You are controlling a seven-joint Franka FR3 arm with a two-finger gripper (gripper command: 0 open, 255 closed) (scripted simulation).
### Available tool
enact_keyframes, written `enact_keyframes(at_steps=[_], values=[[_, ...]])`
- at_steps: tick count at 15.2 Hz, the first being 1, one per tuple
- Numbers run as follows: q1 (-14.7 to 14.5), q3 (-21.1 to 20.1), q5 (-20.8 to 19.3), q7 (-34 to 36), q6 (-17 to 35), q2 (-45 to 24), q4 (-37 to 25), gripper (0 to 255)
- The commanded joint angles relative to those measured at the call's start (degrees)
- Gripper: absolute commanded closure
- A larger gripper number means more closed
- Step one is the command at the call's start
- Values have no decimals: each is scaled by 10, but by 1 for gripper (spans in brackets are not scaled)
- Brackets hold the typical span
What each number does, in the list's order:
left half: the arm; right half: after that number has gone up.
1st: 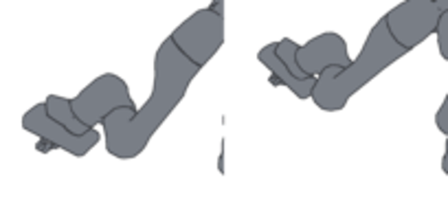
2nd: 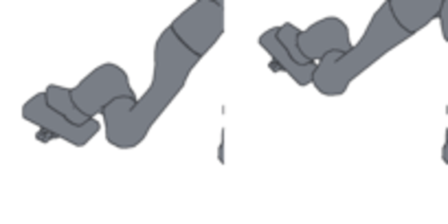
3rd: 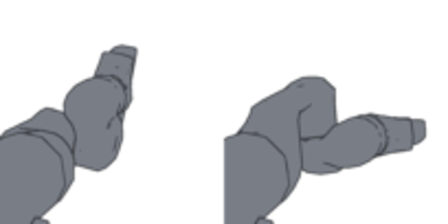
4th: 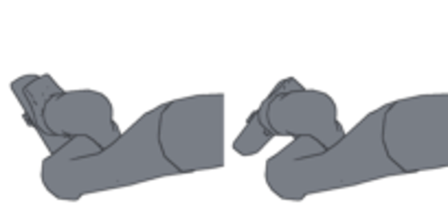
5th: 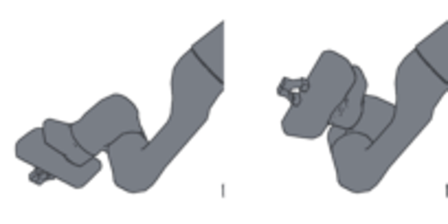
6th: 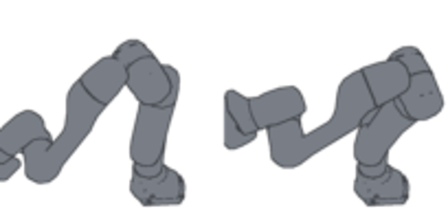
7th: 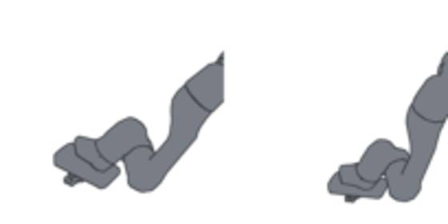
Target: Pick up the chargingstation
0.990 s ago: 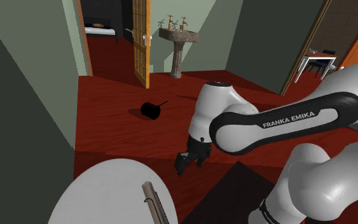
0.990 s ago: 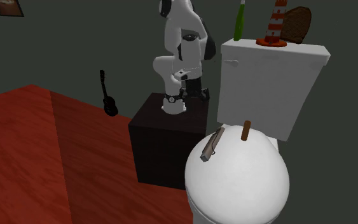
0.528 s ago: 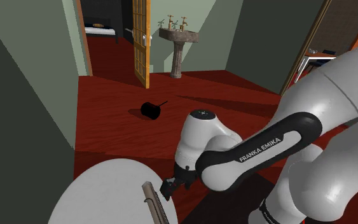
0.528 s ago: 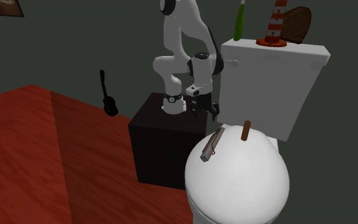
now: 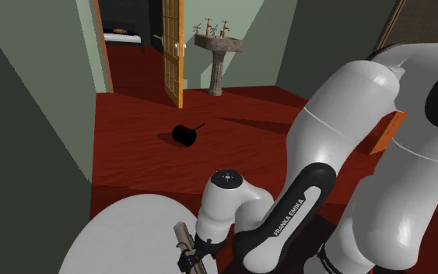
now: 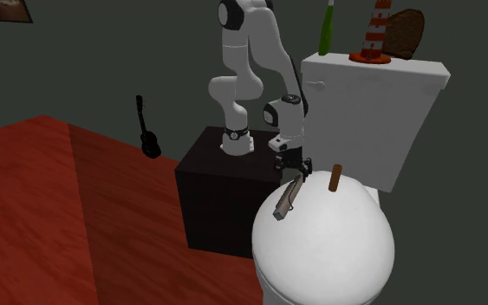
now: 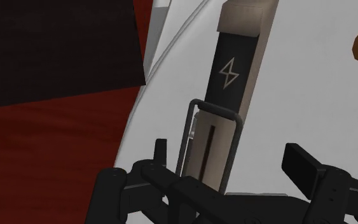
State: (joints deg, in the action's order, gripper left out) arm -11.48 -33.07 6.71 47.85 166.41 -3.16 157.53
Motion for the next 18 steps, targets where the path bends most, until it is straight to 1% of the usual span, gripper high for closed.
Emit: enact_keyframes(at_steps=[1,5,6,7,9,10,18], values=[[-10,18,-63,48,26,-34,-6,0],[-55,81,-140,103,62,-79,-12,0],[-69,99,-154,114,71,-90,-14,0],[-90,125,-176,130,84,-107,-18,0],[-93,127,-173,127,84,-106,-18,0],[-92,126,-173,127,84,-107,-19,255],[-92,127,-173,127,84,-107,-19,255]])
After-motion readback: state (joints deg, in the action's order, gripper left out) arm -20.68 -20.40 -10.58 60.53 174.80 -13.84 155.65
